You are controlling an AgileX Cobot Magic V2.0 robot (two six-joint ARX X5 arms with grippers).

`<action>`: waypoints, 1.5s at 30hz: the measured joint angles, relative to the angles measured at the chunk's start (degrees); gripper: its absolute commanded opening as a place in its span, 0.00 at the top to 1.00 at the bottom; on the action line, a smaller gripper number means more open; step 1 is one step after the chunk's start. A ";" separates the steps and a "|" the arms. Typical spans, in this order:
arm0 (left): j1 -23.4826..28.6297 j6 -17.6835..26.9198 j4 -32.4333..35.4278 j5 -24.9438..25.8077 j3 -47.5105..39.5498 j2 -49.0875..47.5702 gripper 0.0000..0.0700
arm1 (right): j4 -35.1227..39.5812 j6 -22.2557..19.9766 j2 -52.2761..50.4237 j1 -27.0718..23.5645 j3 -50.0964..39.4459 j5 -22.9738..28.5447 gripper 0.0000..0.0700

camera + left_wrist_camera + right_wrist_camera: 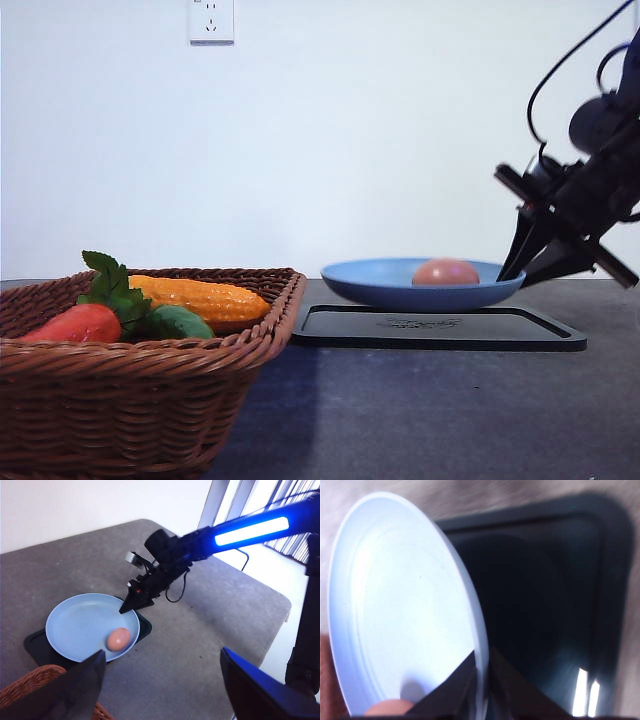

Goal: Transfer egg from basket to plate and serve

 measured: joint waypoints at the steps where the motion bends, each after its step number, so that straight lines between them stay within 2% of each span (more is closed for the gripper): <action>1: 0.00 0.00 0.01 0.00 0.00 -0.01 0.35 | -0.12 0.01 0.95 -0.03 0.67 0.02 1.00; 6: 0.00 0.00 -0.03 0.00 0.00 -0.02 0.35 | -0.49 0.09 3.08 -0.02 1.72 0.63 0.98; 11: 0.00 0.00 -0.39 0.00 0.00 0.10 0.35 | -0.81 0.11 3.15 -0.02 1.88 2.15 0.79; 17: 0.00 0.00 -0.43 0.00 0.00 1.05 0.35 | -1.08 0.08 3.15 -0.02 2.03 3.04 0.65; 21: 0.00 0.00 -0.45 -0.01 0.00 1.59 0.35 | -2.16 -0.12 3.15 -0.32 3.05 3.27 0.65; 27: 0.00 1.35 -0.41 -0.36 0.00 3.31 0.36 | -9.81 -1.54 2.76 -2.17 7.93 3.57 0.65; 29: -0.02 1.99 -0.41 -1.54 0.00 4.32 0.44 | -11.99 -2.28 1.42 -2.95 8.61 3.72 0.65; 31: -0.01 2.38 -0.41 -3.76 0.00 5.60 0.56 | -13.69 -2.91 -0.95 -3.62 8.61 3.80 0.69; 35: 0.06 3.76 -0.41 -9.23 0.00 8.97 0.85 | -16.91 -4.27 -6.73 -4.18 8.67 3.85 0.88; 38: 1.13 6.02 -0.39 -12.86 0.00 11.70 1.00 | -19.78 -6.30 -11.23 -3.52 8.67 3.87 0.97; 42: 3.91 9.51 -0.45 -16.27 0.00 15.34 1.00 | -23.87 -9.61 -17.35 -0.19 8.67 5.61 1.00; 45: 7.32 11.74 -1.31 -17.35 0.00 17.75 1.00 | -26.76 -11.50 -21.95 3.99 8.67 9.87 1.00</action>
